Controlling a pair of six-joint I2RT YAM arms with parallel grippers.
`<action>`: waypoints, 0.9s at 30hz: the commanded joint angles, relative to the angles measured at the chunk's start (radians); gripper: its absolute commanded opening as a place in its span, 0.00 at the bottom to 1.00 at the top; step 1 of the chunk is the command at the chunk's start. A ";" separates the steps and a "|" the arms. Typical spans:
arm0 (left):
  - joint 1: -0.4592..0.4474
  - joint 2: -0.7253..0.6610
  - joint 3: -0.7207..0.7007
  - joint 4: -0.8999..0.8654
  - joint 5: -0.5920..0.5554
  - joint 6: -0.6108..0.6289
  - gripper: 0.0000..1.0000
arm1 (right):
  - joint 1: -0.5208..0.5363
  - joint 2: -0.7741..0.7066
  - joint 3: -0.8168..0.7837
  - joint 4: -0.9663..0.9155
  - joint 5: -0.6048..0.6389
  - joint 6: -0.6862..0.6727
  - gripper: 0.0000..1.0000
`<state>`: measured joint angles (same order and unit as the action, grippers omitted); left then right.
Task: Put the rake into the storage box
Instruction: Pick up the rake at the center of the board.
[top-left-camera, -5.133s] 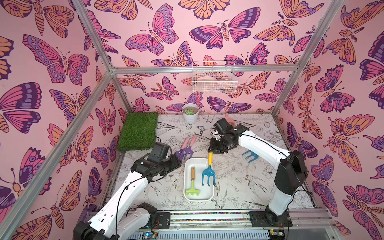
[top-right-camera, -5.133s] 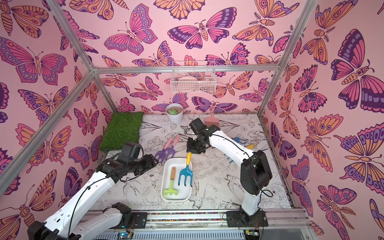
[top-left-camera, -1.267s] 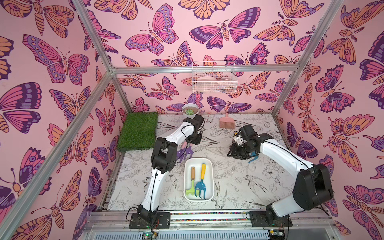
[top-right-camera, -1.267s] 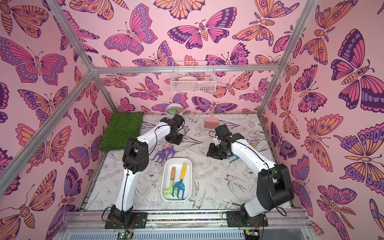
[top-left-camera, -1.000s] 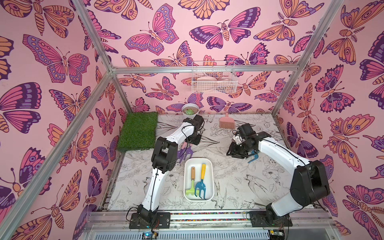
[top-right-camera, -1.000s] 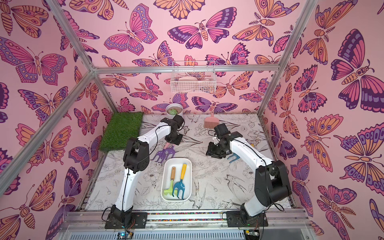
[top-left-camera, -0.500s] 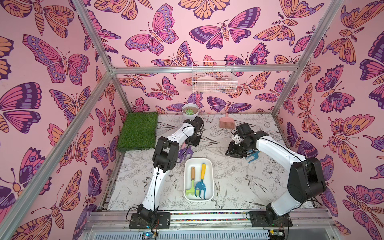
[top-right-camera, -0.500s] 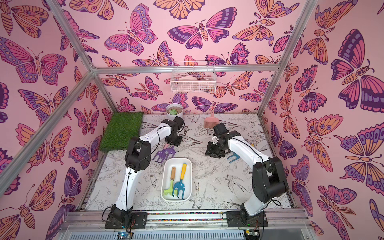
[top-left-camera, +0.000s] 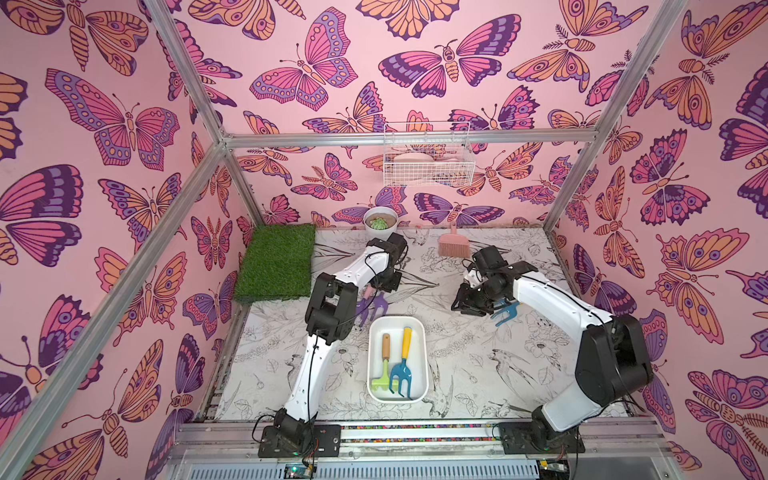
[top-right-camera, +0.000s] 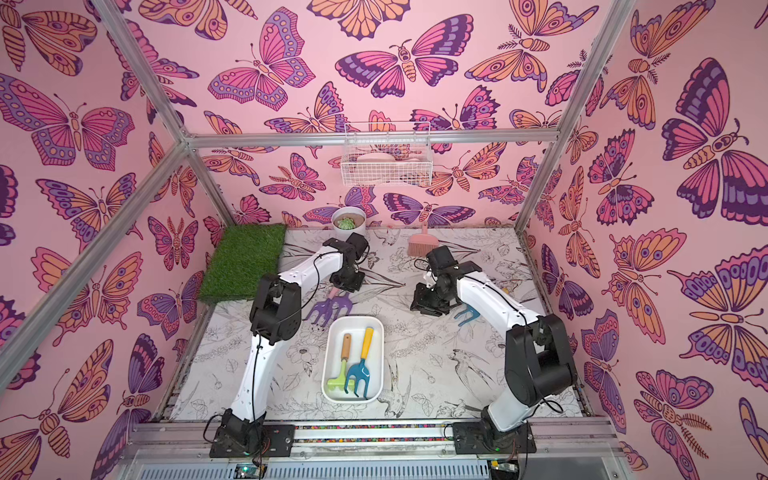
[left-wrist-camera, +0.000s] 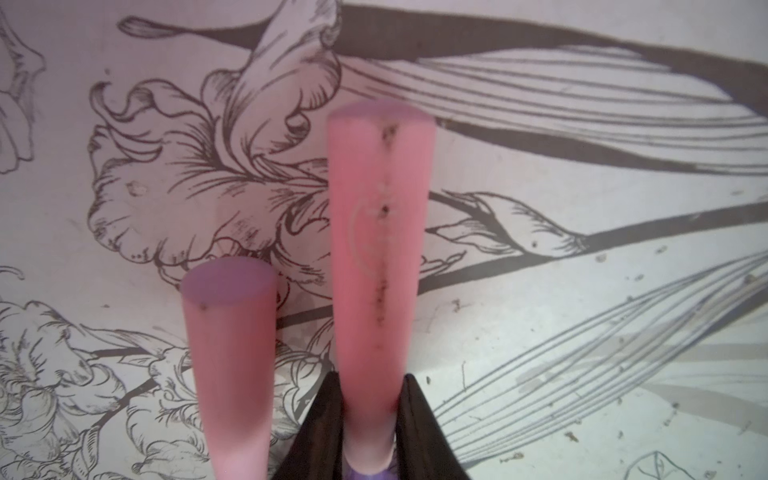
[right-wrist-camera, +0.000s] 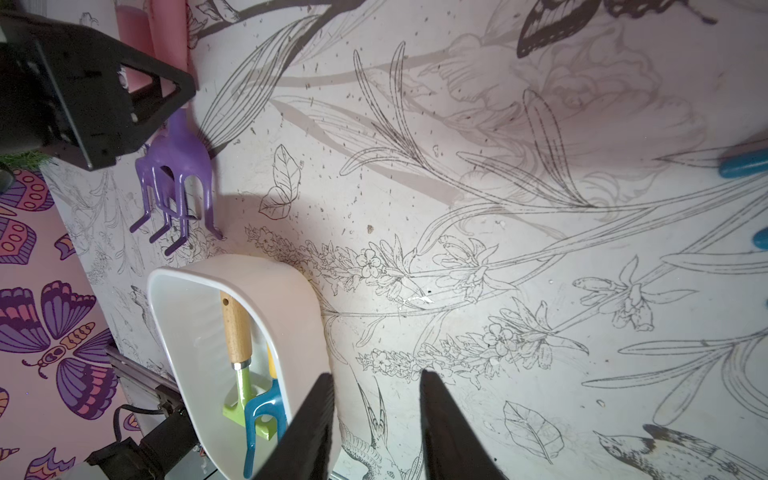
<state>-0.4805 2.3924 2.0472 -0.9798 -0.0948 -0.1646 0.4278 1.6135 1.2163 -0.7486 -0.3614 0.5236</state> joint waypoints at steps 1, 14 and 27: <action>0.018 -0.033 0.017 -0.044 -0.016 -0.001 0.12 | -0.004 -0.035 -0.014 -0.012 -0.005 -0.001 0.39; 0.021 -0.172 0.021 -0.069 0.077 -0.044 0.00 | -0.001 -0.109 -0.049 0.011 -0.009 0.016 0.38; 0.018 -0.423 -0.158 -0.090 0.231 -0.199 0.00 | 0.105 -0.185 -0.023 -0.010 0.120 -0.023 0.42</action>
<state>-0.4633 2.0510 1.9553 -1.0290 0.0635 -0.2874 0.5018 1.4601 1.1721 -0.7490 -0.2977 0.5182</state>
